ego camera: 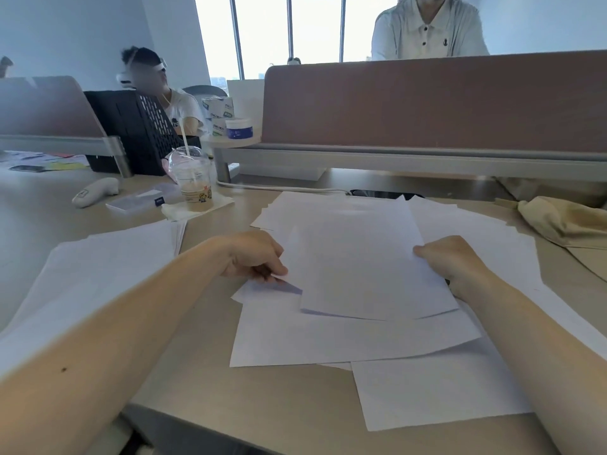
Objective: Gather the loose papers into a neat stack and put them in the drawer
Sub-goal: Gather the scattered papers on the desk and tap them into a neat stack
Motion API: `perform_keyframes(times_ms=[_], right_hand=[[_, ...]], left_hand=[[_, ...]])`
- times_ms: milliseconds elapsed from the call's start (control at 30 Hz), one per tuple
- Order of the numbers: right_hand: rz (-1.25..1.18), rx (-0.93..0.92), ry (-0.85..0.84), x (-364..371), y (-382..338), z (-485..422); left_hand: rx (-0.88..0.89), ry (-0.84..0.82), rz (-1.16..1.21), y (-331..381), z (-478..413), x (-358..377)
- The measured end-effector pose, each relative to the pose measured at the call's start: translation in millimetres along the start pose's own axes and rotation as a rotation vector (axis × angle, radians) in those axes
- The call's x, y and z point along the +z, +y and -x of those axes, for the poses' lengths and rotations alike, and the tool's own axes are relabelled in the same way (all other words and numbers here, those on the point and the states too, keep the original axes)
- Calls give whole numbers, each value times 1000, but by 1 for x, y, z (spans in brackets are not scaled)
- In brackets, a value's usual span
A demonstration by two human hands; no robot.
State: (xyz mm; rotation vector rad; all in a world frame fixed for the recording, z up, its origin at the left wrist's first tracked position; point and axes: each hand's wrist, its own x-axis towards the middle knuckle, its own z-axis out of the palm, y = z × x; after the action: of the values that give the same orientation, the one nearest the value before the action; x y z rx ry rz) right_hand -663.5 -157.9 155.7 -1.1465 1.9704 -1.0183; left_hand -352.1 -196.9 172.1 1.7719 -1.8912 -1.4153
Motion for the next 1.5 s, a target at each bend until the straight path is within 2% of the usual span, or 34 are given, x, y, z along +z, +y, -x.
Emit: perform_keyframes(times_ms=[200, 300, 367, 467, 533, 600, 700, 867, 1033, 1133, 1233, 1300, 1400, 1500], right_hand=[[-20, 4, -172, -4, -2, 6], [40, -17, -180, -5, 0, 1], [80, -25, -154, -8, 1, 0], [128, -33, -114, -12, 3, -2], [171, -36, -115, -15, 5, -3], [203, -31, -142, -16, 6, -4], [196, -32, -167, -18, 9, -5], [112, -77, -190, -24, 18, -3], [64, -58, -207, -27, 18, 2], [19, 17, -235, -26, 17, 8], [5, 72, -276, -24, 17, 15], [68, 44, -214, -24, 18, 17], [157, -38, -89, -22, 18, 17], [190, -36, -143, -17, 20, 19]], left_hand=[[63, -287, 73, 7, 24, 21], [73, -376, 76, 6, 32, 30], [69, -277, 22, 5, 31, 27], [21, 145, -251, -4, 19, 7], [-46, 311, -414, -14, 12, -3], [-86, 315, -303, -22, 6, -9], [-39, 313, -73, -21, -1, -8], [-55, 456, 155, -10, -16, -5], [-81, 378, 438, -2, -25, -1], [-55, 346, 467, 3, -32, 5], [-59, 389, 369, 6, -38, 11], [-63, 446, 282, 8, -41, 14], [-45, 429, 317, 13, -43, 15], [-37, 368, 380, 15, -45, 18]])
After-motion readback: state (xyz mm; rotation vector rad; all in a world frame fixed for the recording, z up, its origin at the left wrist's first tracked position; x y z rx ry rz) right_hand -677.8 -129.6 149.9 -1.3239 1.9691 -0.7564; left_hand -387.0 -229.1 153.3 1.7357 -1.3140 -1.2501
